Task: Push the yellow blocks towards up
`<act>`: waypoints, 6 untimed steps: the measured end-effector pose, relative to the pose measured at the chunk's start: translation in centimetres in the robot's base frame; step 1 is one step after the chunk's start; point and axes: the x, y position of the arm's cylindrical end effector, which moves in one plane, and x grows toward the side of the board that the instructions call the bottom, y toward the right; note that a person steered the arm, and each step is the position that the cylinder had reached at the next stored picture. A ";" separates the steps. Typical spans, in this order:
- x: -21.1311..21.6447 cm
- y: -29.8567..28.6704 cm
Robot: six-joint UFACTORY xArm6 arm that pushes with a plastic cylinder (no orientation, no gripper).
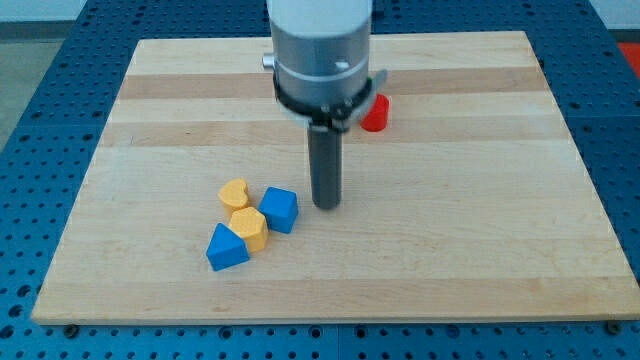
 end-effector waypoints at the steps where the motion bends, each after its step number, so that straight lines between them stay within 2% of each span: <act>1: 6.4 0.0; 2: 6.4 0.0; 3: 6.5 -4.6; 5: 6.6 -5.3; 6: 5.0 -5.6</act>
